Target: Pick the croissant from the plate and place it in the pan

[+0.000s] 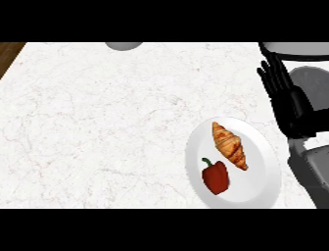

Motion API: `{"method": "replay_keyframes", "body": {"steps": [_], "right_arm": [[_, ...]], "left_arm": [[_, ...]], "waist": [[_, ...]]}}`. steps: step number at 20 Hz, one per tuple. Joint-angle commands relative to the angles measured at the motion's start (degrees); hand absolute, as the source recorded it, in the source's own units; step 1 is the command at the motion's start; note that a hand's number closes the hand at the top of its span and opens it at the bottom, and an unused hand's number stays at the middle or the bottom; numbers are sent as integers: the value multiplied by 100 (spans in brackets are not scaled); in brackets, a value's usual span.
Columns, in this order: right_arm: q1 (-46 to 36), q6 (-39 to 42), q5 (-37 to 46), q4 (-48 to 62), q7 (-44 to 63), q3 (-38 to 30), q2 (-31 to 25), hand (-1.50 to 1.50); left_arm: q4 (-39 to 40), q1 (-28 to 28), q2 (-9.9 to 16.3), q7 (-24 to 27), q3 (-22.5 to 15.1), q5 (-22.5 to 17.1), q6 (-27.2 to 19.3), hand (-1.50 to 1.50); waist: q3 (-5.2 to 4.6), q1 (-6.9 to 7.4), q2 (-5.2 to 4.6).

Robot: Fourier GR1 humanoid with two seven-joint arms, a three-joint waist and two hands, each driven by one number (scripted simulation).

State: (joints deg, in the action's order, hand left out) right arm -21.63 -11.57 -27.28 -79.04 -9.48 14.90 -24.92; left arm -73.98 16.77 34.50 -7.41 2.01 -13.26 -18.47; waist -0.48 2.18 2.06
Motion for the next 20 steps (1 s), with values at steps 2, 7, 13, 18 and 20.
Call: {"method": "replay_keyframes", "body": {"steps": [2,7,13,18,20], "right_arm": [[-546,1150,95,-359,161,545,-248,150],[-1752,2391,1524,-376,378,1704,-1278,150],[-1476,3100,2392,-66,-1676,1304,-2410,-150],[-1869,3307,3288,153,-2532,1286,-2870,-150],[-2270,3292,3667,353,-2627,1331,-2744,-150]], "left_arm": [[-365,-133,-271,120,-70,-198,211,0],[-540,100,-1099,-39,-723,-552,597,0],[-888,-245,-1494,26,-914,-537,413,0],[-1046,-391,-1383,8,-779,-594,540,0],[-1403,-397,-1464,-286,-963,-444,305,0]], "waist": [[45,-63,-179],[-14,127,-197],[59,-141,-224],[50,-119,-219],[53,-43,-221]]}}
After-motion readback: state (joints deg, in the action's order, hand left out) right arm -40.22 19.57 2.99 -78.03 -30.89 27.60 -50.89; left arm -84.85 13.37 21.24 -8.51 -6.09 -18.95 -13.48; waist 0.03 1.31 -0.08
